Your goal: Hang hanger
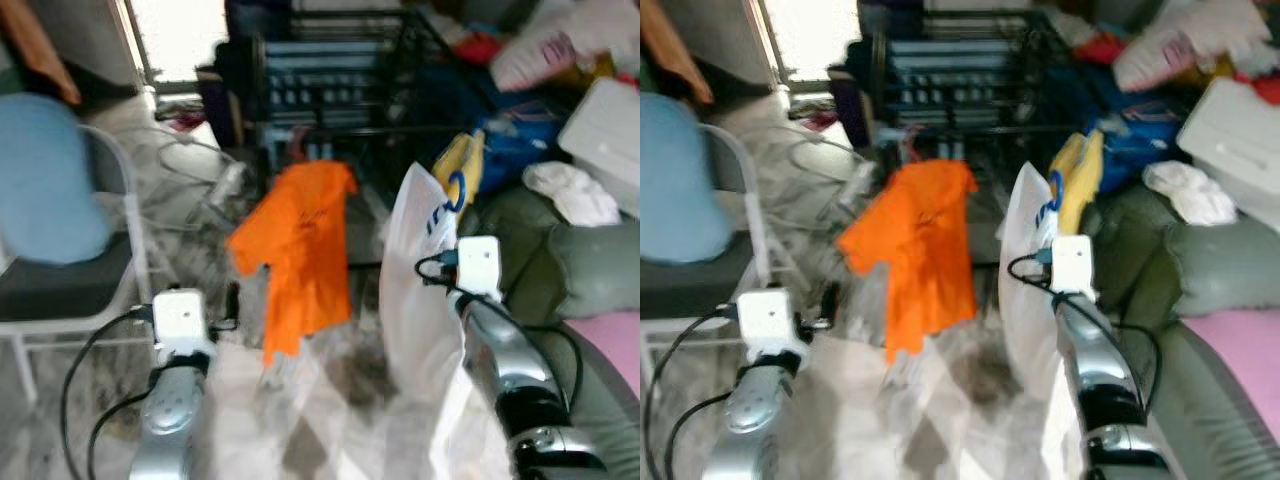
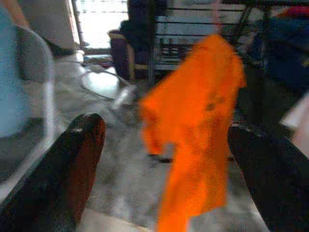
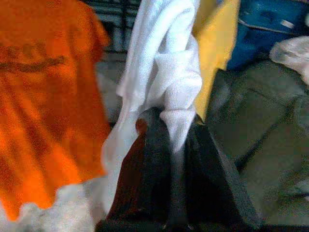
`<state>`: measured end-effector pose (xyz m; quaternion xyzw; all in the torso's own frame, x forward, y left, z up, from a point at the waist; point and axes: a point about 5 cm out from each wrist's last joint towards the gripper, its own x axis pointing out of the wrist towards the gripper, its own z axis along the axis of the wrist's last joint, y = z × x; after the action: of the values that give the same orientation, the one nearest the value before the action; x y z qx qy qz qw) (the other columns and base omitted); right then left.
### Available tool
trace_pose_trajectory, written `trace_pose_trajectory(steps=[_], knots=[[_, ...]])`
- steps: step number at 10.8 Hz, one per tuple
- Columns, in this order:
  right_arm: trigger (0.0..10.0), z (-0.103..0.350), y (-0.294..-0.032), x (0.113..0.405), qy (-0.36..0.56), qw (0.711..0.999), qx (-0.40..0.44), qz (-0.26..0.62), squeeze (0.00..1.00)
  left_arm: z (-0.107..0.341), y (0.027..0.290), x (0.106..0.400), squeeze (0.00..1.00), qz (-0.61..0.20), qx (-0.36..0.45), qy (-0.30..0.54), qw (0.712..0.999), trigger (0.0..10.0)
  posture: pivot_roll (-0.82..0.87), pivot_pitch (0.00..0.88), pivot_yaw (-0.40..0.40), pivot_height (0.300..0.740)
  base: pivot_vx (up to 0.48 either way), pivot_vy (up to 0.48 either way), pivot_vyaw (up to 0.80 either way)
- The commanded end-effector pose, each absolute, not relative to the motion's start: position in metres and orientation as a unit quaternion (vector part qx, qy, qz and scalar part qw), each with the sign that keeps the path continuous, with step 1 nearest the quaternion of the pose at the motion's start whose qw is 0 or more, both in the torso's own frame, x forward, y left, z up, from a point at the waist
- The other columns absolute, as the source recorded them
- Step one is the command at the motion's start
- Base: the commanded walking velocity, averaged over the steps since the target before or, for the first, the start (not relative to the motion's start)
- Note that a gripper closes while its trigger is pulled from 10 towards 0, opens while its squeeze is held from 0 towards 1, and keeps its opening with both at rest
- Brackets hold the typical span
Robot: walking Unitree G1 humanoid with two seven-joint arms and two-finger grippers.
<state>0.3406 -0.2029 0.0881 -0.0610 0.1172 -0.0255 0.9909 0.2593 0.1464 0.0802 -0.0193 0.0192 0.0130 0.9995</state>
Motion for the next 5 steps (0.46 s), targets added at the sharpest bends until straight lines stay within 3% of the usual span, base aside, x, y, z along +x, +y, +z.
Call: trace_pose_trajectory(steps=[1,4,5], knots=[[10.0,0.1065,-0.1958,0.3497,0.080,0.995,-0.059,-0.017,0.00,0.0815,0.1523,0.2600,0.00,0.017,-0.008,0.017,1.000,10.0,-0.04,0.000,-0.010,0.740,0.465,0.000,0.00],[10.0,0.1068,-0.1922,0.3514,0.080,0.995,-0.053,-0.008,0.00,0.0798,0.1521,0.2599,0.00,0.019,-0.006,0.021,1.000,10.0,-0.04,0.000,-0.012,0.740,0.466,0.000,0.00],[10.0,0.1076,-0.1911,0.3518,0.078,0.995,-0.054,-0.002,0.00,0.0793,0.1518,0.2598,0.00,0.019,-0.005,0.021,1.000,10.0,-0.04,0.000,-0.012,0.740,0.469,0.000,0.78]])
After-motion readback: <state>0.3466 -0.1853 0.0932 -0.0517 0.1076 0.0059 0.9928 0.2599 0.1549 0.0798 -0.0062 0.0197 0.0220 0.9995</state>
